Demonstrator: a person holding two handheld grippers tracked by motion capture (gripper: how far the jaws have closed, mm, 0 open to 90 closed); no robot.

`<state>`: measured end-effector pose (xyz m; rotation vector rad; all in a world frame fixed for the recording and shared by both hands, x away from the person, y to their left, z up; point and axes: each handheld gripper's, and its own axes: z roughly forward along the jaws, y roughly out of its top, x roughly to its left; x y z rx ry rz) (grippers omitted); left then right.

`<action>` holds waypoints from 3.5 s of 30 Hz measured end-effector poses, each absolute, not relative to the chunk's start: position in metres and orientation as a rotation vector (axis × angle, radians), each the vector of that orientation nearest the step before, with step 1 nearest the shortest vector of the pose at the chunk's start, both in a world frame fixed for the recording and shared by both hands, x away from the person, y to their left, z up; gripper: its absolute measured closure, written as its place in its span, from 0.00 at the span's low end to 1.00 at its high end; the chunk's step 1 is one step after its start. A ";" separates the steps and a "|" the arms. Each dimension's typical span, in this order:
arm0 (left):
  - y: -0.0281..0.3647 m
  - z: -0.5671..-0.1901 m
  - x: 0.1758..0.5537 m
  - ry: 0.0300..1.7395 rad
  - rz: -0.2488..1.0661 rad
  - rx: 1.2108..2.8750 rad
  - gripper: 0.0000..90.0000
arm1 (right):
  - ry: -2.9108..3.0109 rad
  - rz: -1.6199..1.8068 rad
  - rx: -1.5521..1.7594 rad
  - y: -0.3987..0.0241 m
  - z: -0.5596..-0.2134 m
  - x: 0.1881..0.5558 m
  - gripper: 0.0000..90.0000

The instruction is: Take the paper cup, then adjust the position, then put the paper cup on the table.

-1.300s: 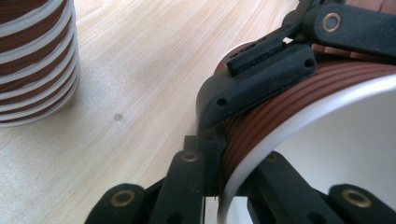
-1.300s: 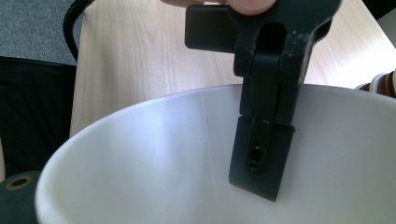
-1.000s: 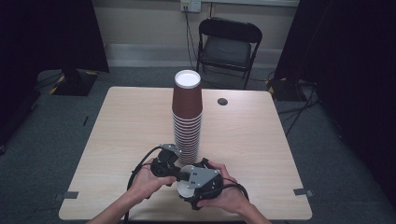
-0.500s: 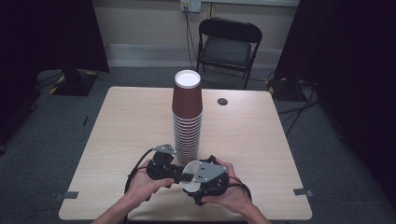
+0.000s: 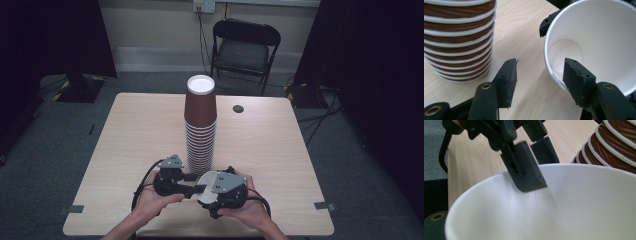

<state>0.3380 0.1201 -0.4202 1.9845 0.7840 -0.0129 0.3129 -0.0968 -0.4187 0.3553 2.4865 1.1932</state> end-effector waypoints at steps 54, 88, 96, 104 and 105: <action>0.197 -0.445 0.331 0.866 0.419 1.869 0.23 | 2.145 1.352 1.005 -0.190 -0.402 0.411 0.10; 0.207 -0.451 0.336 0.989 0.381 1.861 0.21 | 2.066 1.388 1.188 -0.170 -0.438 0.501 0.08; 0.205 -0.452 0.335 0.975 0.378 1.873 0.21 | 2.080 1.394 1.213 -0.158 -0.448 0.511 0.08; 0.206 -0.453 0.336 0.978 0.370 1.874 0.22 | 2.074 1.408 1.201 -0.146 -0.459 0.512 0.08; 0.206 -0.453 0.336 0.978 0.370 1.874 0.22 | 2.074 1.408 1.201 -0.146 -0.459 0.512 0.08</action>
